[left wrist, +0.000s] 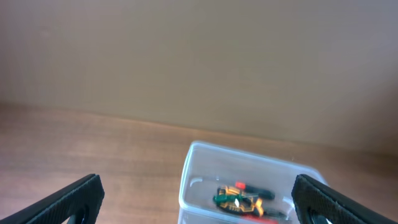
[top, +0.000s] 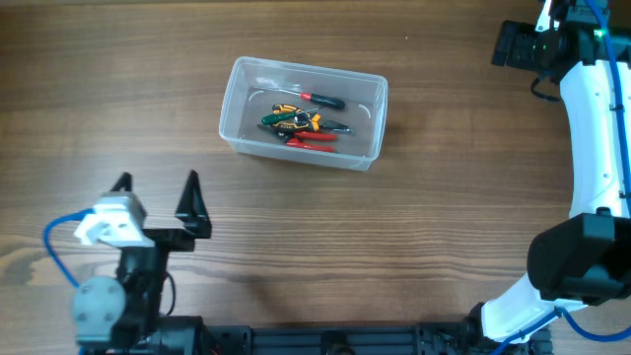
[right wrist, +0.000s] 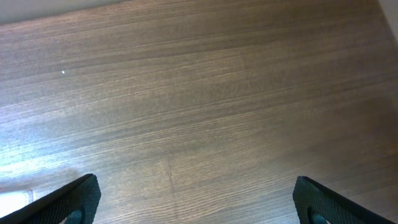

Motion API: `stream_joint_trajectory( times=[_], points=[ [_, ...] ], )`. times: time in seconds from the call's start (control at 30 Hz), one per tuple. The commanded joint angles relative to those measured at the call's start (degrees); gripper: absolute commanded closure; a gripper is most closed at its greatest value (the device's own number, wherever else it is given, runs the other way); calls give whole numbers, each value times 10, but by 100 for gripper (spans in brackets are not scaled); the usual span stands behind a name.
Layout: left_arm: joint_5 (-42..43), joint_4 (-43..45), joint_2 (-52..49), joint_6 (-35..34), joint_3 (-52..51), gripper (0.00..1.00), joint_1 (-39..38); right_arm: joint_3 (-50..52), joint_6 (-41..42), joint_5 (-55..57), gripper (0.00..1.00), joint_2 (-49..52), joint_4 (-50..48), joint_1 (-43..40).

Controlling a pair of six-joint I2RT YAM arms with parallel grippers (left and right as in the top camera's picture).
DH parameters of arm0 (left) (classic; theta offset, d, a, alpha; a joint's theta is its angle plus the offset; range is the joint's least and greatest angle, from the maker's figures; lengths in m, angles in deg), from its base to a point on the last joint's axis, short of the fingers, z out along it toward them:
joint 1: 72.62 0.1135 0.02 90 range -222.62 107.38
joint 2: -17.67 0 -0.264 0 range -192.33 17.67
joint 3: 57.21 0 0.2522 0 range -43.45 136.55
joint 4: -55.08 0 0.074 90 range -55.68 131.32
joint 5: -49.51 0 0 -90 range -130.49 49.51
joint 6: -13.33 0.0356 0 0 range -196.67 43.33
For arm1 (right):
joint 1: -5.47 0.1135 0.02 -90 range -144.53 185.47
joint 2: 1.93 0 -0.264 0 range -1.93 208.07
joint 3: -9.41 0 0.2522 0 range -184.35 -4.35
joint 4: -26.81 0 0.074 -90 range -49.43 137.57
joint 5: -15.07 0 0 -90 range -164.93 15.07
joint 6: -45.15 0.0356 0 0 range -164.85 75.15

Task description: Pack container

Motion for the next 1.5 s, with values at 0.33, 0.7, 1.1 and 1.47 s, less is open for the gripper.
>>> stream_joint_trajectory(
  times=[0.33,0.7,1.1,1.47],
  points=[
    [23,70,73,-27,-186,0,4,-8,10,8,0,-14,-1,1],
    [23,70,129,-27,-233,0,4,-8,10,8,0,-14,-1,1],
    [23,72,135,-61,-263,0,4,-8,10,8,0,-14,-1,1],
    [24,65,135,-23,-268,0,4,-8,10,8,0,-14,-1,1]
  ],
)
